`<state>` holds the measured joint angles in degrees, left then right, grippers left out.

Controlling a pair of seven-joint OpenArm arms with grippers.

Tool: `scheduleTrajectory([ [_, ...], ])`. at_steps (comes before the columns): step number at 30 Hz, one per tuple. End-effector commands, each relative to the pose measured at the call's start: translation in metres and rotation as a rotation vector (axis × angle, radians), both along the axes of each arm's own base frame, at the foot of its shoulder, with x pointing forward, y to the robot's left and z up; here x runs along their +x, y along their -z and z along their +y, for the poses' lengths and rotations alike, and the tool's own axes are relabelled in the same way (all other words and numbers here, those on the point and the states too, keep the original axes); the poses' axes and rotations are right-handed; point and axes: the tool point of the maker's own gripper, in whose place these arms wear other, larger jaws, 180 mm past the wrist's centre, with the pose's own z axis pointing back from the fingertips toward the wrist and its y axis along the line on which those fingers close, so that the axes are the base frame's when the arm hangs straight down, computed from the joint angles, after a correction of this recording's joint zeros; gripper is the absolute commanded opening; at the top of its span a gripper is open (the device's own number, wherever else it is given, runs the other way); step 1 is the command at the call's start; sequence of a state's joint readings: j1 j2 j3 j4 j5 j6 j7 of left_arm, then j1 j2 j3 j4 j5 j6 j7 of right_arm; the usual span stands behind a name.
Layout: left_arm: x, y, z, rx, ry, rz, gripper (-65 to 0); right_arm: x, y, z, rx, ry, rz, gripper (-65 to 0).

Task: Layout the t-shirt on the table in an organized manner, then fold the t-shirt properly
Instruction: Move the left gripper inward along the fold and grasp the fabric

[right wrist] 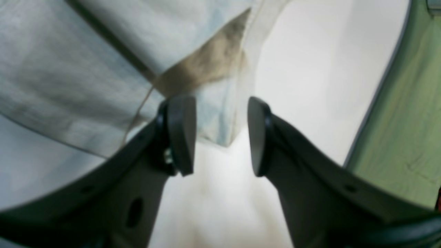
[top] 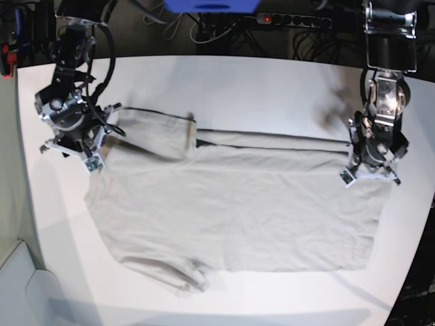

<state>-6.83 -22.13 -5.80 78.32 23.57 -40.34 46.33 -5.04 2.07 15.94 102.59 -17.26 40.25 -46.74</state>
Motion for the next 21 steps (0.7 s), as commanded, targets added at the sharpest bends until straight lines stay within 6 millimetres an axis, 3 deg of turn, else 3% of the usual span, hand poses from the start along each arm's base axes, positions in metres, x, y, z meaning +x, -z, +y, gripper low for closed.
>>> scheduleTrajectory([
  [1,0.014,-0.018,0.004,0.014,0.005,-0.057,-65.0,0.008,-0.011,-0.001,-0.002,-0.005,-0.043,-39.7],
  [6,0.015,-0.022,0.003,0.018,0.011,-0.066,-65.0,0.002,-0.004,0.013,0.032,-0.007,-0.027,-40.2],
  [11,0.011,-0.016,0.001,0.016,0.014,-0.049,-65.0,0.003,-0.002,0.034,0.070,-0.032,-0.030,-48.1],
  [14,0.011,-0.015,0.001,0.014,0.014,-0.047,-65.0,0.003,-0.001,0.036,0.071,-0.036,-0.027,-50.9],
  [21,0.005,-0.011,0.002,0.014,0.009,-0.036,-65.0,0.003,0.003,0.031,0.064,-0.032,-0.013,-49.0],
])
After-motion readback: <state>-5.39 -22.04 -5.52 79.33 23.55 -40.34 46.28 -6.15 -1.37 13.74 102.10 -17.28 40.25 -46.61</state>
